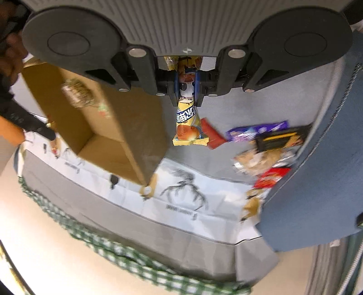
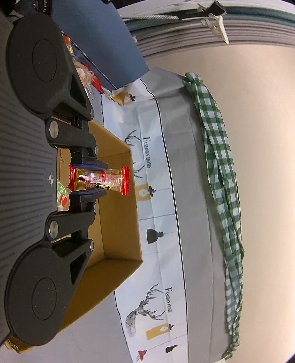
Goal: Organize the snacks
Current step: 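Lift both held snacks and carry them over the cardboard box, then lower both snacks into the box and open both tools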
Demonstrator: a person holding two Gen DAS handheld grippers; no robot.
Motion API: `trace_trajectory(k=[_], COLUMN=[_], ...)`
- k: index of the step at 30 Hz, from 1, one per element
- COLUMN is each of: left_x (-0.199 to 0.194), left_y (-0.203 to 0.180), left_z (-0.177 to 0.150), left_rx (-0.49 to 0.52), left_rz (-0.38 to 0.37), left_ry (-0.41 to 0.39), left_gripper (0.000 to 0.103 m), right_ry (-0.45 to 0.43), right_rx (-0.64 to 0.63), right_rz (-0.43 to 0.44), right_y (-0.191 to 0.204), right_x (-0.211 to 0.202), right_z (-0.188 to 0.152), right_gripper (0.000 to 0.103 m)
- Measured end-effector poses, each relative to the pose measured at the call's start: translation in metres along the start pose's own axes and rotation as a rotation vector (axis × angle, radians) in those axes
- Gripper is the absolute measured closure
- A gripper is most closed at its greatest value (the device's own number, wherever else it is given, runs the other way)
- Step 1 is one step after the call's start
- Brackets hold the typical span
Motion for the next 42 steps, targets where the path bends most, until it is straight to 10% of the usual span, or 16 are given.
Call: trace_trajectory(k=[10, 16, 24, 27, 28, 30, 42], left_x=[0.016, 0.033, 0.059, 0.060, 0.056, 0.044, -0.004], left_y=[-0.105, -0.182, -0.224, -0.226, -0.224, -0.215, -0.099], left_z=[0.038, 0.063, 0.095, 0.098, 0.098, 0.091, 0.024], left_rx=[0.087, 0.307, 0.325, 0.318, 0.310, 0.300, 0.276], left_rz=[-0.167, -0.208, -0.175, -0.161, -0.176, -0.209, -0.061], left_ry=[-0.065, -0.113, -0.147, -0.163, -0.182, -0.214, -0.222], left_gripper=[0.089, 0.089, 0.088, 0.034, 0.022, 0.019, 0.016], right_ry=[-0.004, -0.032, -0.062, -0.037, -0.025, -0.033, -0.040], right_rx=[0.077, 0.104, 0.105, 0.068, 0.066, 0.067, 0.027], right_rz=[-0.081, -0.123, -0.185, -0.234, -0.244, -0.257, -0.238], right_y=[-0.034, -0.048, -0.058, -0.057, -0.057, -0.057, -0.044], right_x=[0.005, 0.002, -0.002, 0.003, 0.005, 0.003, -0.001], right_z=[0.001, 0.003, 0.005, 0.000, -0.002, -0.001, -0.003], right_gripper=[0.085, 0.085, 0.085, 0.067, 0.041, 0.019, 0.019])
Point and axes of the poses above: each gripper's, at about its wrist camera, not at the fingertips, and x roughly the way its jaws point, y to its left, z to its top, the point moved 6 cm from there along x, roughly the way its jaws point, and after that the axes turned 5 degrees about -z, right-handed, at the moved point
